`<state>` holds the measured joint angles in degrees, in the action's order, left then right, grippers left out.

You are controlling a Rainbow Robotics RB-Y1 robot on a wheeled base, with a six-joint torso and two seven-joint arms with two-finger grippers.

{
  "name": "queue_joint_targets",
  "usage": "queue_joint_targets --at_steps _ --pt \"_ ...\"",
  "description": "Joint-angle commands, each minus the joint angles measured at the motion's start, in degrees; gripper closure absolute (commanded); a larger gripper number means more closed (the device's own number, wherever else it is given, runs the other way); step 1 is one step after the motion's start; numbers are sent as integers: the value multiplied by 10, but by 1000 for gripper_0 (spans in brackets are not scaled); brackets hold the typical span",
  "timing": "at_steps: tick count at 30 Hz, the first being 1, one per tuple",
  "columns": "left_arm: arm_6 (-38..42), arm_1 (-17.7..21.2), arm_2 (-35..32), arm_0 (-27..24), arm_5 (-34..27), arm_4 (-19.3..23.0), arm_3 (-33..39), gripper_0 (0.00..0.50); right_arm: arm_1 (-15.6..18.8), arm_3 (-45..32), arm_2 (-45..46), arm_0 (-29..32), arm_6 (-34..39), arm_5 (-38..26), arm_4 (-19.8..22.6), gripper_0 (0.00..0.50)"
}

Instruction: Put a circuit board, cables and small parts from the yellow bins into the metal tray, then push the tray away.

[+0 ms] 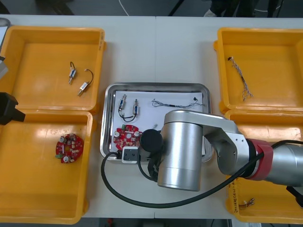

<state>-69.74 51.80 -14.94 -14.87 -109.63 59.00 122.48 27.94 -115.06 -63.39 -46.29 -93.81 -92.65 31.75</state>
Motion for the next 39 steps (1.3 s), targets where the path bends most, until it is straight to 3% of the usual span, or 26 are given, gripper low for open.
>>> queue_joint_targets --at_steps 1,13,24,26,27,28,30,39 --pt "-55 27 -17 14 -4 -6 16 0 -26 2 -18 -19 -12 5 -26 0" --pt "-52 27 -18 18 -4 -25 16 0 -30 38 -35 -19 -16 40 -54 0" --pt "-49 27 -18 18 -4 -34 12 0 -29 39 -34 -19 -13 32 -56 0" --pt "-49 27 -18 17 -4 -34 12 0 -29 39 -34 -18 -13 31 -56 172" --pt "-49 27 -18 17 -4 -34 12 0 -29 39 -34 -19 -13 30 -56 172" --pt "-50 26 -18 17 -4 -34 12 0 -28 39 -35 -19 -13 30 -56 449" --pt "-50 27 -18 17 -4 -34 12 0 -28 39 -35 -19 -13 28 -56 497" --pt "-50 27 -18 17 -4 -34 12 0 -26 39 -34 -21 -13 28 -78 500"
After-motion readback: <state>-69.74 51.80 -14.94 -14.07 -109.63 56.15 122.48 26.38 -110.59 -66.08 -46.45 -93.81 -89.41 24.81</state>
